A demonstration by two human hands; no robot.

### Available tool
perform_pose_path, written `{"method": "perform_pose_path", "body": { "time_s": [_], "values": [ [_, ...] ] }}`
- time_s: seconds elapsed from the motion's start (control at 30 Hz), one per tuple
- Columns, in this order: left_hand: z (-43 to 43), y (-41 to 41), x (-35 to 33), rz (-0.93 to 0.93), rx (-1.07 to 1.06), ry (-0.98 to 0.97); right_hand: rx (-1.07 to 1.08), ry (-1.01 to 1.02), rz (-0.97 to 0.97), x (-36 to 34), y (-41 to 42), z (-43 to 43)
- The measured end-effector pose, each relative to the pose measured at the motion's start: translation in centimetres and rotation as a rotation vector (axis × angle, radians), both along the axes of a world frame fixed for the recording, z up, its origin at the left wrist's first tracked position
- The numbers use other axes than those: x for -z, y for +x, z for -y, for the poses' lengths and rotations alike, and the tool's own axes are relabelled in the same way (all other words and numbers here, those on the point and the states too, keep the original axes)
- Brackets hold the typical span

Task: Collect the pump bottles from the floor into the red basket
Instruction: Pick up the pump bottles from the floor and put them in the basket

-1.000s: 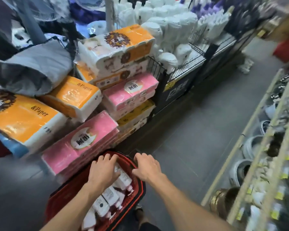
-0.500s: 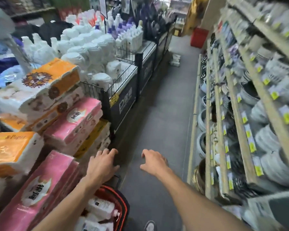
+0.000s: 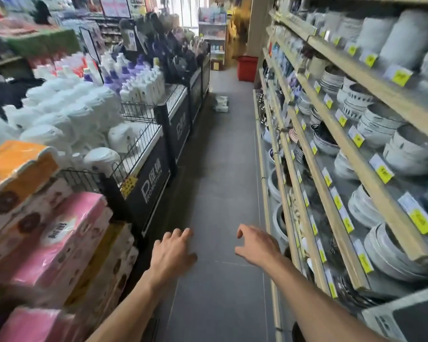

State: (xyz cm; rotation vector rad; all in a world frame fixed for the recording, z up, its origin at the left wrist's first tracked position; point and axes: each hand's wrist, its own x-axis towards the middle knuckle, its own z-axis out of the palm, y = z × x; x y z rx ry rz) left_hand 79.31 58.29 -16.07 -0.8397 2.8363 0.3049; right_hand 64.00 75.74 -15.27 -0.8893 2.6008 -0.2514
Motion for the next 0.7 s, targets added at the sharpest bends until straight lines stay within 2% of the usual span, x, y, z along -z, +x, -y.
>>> {"method": "perform_pose_path", "body": {
  "time_s": [0.2,0.5,0.7],
  "values": [
    [2.9,-5.7,0.2,-0.007,0.036,-0.060,0.061,-0.042,0.018,1.2,-5.2,1.6],
    [5.7,-12.3,0.5,-0.025,0.075,0.023,0.186,-0.077,0.082,1.8,-9.0,5.0],
    [8.1,-15.6,0.1,-0.060,0.020,0.082,0.370,-0.239,0.137,1.6,-11.2,7.4]
  ]
}}
